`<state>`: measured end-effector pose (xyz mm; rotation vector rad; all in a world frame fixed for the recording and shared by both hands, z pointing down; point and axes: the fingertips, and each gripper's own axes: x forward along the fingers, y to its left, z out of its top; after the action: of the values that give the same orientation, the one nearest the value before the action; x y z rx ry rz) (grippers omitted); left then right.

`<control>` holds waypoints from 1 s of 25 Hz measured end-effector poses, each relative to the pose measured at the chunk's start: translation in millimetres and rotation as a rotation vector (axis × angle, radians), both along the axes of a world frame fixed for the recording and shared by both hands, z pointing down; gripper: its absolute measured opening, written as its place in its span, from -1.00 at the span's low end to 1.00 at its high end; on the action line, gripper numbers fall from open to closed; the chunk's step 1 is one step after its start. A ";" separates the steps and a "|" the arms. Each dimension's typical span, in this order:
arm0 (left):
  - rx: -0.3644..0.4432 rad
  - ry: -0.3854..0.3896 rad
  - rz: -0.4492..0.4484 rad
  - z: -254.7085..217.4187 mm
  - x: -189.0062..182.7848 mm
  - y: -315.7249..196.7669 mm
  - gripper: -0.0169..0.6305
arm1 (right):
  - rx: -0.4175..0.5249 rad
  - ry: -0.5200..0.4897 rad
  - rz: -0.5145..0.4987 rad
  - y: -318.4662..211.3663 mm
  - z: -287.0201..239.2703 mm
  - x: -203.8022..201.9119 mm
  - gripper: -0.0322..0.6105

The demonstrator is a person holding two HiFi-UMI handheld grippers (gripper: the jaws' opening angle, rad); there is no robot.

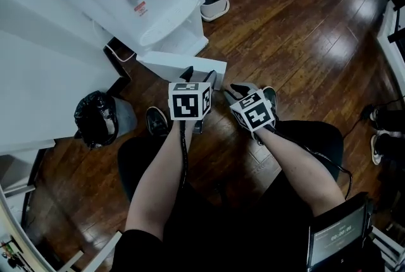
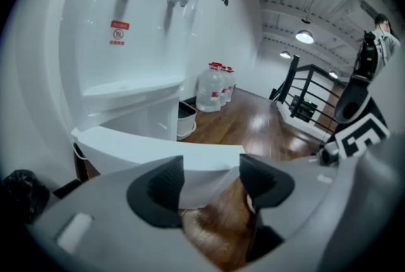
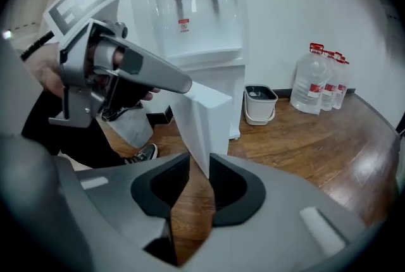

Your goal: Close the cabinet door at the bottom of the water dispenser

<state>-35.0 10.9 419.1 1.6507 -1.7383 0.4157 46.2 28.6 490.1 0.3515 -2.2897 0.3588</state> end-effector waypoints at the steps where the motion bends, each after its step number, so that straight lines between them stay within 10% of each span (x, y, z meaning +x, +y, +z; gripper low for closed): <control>1: 0.001 0.024 0.006 -0.6 0.6 1.2 -0.04 | -0.002 0.019 0.001 -2.3 4.2 -2.0 -0.59; 10: 0.100 0.119 0.284 -61.5 27.2 0.9 -0.21 | -0.058 0.112 0.034 -19.3 40.4 -32.8 -0.44; 25: 0.033 0.109 0.291 -52.9 -9.3 0.5 -0.21 | 0.002 0.091 0.210 -116.9 35.1 -70.7 -0.44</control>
<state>-44.3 11.5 366.1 1.9208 -1.4370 0.4229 -24.5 -88.3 525.2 0.6002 -2.1693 0.4373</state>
